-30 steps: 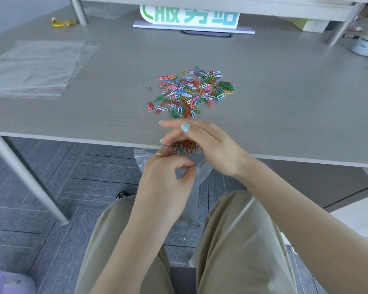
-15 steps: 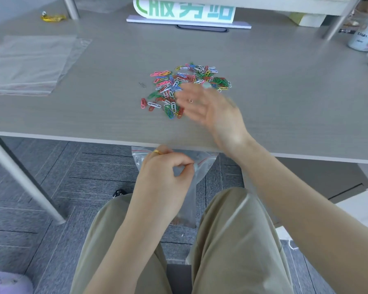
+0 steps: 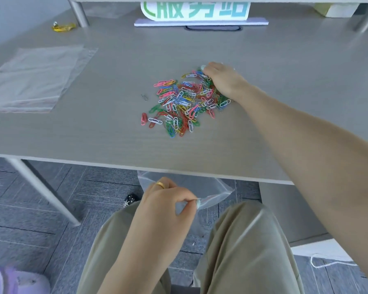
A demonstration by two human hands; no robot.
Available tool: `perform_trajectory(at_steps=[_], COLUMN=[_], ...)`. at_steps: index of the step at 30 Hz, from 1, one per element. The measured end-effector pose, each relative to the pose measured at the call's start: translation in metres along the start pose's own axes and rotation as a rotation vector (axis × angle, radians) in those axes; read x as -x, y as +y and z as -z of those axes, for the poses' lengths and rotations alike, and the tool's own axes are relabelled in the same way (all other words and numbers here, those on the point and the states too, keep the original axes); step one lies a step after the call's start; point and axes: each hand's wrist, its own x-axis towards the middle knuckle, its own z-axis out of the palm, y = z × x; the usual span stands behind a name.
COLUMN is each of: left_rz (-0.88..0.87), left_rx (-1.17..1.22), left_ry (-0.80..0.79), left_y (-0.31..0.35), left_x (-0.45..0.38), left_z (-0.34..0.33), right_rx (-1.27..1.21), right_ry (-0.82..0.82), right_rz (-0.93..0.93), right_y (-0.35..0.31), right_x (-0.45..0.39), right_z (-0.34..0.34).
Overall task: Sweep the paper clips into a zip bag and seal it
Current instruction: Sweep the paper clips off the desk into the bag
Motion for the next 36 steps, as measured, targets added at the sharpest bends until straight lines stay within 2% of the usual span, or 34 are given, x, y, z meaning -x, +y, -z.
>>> perform_trajectory(at_steps=[3,12,18,21,25,28,30,32,36], left_rz=[0.020,0.002,-0.022,-0.038,-0.057,-0.078,-0.086,-0.089,-0.097], left_rx=[0.002,0.030,0.041,0.059,0.073,0.073,0.078,0.086,0.101], left_ry=[-0.003,-0.005,0.010,0.020,0.044,0.037,0.048,0.064,0.061], left_y=[0.001,-0.003,-0.001,0.000,0.007,0.012,0.012,0.012,0.016], left_x=[-0.004,-0.008,-0.004,-0.001,0.003,0.006,0.008,0.010,0.008], left_z=[0.001,0.008,0.005,0.001,-0.008,-0.012,-0.013,-0.013,-0.015], right_rx=[-0.084,-0.366,-0.367,-0.362,-0.510,-0.595,-0.502,-0.330,-0.122], right_ry=[-0.125,-0.280,-0.371,-0.350,-0.331,-0.142,-0.068,-0.090,-0.088], right_rz=[0.056,0.109,0.166,0.158,0.181,0.068,-0.011,-0.040,0.066], right_y=[-0.004,-0.017,-0.028,-0.031,-0.035,-0.026,-0.010,0.004,-0.002], right_x=[-0.004,0.019,0.064,0.083,0.108,0.122,0.136,0.153,0.185], right_z=[0.000,-0.007,-0.018,-0.024,-0.026,-0.012,0.000,0.005,0.000])
